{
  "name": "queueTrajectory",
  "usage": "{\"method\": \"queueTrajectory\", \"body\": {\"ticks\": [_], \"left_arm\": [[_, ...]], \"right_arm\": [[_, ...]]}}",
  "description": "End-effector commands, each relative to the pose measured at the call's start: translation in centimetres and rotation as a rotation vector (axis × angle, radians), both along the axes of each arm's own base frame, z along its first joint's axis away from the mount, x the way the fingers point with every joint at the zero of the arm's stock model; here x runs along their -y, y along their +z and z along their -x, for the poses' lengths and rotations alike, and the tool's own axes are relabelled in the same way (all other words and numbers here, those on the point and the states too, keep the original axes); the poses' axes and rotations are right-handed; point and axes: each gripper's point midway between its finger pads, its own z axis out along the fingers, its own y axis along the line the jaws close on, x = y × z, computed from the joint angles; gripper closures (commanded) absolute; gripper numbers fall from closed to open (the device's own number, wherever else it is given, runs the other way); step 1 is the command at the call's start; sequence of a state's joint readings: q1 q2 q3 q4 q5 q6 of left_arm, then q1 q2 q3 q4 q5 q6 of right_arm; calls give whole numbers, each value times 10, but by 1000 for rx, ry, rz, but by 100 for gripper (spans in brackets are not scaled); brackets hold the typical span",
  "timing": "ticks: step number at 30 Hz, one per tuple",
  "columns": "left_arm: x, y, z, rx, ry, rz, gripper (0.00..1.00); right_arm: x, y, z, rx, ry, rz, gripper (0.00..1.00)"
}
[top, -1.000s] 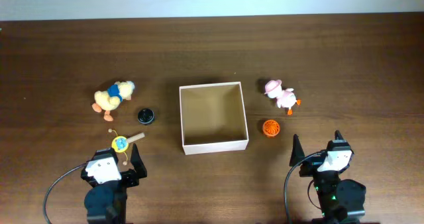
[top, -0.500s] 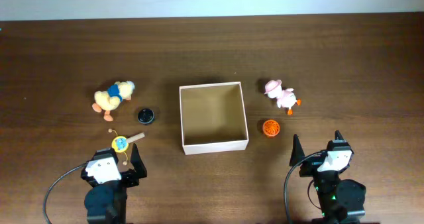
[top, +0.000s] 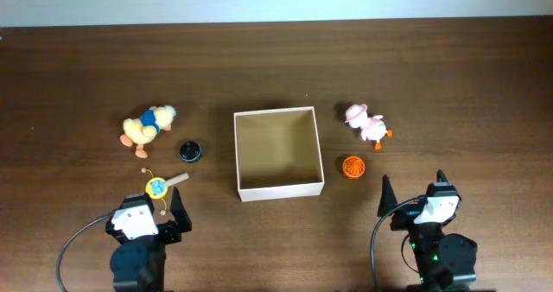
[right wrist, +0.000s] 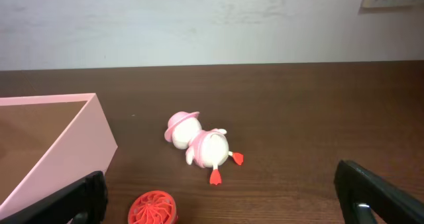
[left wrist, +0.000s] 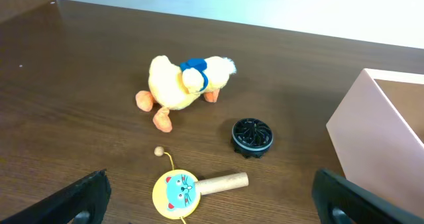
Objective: Pack container
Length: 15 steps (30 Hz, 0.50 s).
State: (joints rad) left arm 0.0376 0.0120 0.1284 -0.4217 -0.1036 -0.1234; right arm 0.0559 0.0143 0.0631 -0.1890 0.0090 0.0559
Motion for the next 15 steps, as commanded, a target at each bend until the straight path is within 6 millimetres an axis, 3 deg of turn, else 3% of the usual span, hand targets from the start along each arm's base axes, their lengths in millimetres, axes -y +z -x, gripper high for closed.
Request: {"method": "queueTrajectory", "body": {"ticks": [1,11,15], "left_arm": [[2,-1,0,2,-16,-9,1],[2,-1,0,2,-16,-9,1],[2,-1,0,2,-16,-9,1]], "right_arm": [[0,-1,0,9,4,-5,1],[0,-2,0,2,-1,-13,1],[1,-3,0,-5,-21,-127,1]]}}
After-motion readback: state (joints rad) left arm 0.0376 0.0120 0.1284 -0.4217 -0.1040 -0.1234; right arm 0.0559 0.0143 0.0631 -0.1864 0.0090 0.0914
